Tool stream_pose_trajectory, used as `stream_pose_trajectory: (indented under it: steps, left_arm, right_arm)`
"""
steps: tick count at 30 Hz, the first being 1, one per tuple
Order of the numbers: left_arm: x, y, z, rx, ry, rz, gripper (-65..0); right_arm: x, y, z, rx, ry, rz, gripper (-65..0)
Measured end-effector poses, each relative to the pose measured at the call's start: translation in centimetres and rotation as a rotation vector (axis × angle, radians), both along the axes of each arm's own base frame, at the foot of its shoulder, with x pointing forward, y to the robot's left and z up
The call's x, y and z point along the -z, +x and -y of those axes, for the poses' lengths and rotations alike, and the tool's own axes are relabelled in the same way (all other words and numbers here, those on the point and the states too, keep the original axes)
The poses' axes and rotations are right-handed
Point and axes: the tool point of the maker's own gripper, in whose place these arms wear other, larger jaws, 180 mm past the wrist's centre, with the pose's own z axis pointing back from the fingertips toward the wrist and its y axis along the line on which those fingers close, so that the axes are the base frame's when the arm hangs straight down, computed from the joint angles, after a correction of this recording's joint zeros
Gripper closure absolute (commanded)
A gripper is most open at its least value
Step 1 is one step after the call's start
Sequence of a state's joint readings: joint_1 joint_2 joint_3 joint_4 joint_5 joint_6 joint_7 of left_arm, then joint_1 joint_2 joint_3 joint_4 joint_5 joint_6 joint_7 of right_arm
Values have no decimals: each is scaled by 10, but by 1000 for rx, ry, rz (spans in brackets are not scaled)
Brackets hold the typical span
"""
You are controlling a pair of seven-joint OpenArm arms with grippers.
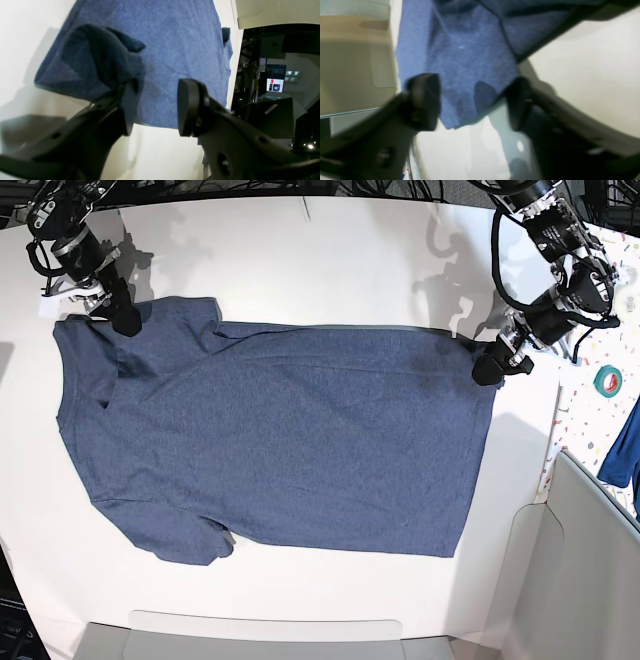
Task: Layout the t-shirt on the table in an organized manner, then fold the t-shirt properly
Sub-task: 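Lower the right gripper onto the sleeve edge and grasp it, then drag the grasped sleeve with the right gripper toward the shirt center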
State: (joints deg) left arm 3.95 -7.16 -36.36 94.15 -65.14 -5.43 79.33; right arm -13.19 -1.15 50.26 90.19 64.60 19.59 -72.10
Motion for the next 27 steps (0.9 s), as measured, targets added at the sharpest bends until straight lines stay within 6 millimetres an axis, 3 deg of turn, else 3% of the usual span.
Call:
stream_pose_trajectory:
  steps: [5, 6, 13, 18, 23, 27]
  left_arm:
    - [0, 0, 0, -1, 0, 0, -265]
    - [0, 0, 0, 0, 0, 0, -265]
    - [0, 0, 0, 0, 0, 0, -265]
    - [0, 0, 1, 2, 0, 0, -265]
    - [0, 0, 1, 4, -1, 0, -265]
    - [0, 0, 1, 4, -1, -2, -265]
  right_arm:
    - [6, -3, -3, -33, -19, -37, -24]
    - [6, -4, -3, -34, -18, -38, 0]
    - [5, -1, -9, -96, -65, -58, 0]
    - [-10, 4, -37, -182, -68, -38, 0]
    - [-58, 54, -44, -211, -121, 142, 0]
    - [-62, 74, -54, -240, -130, 159, 0]
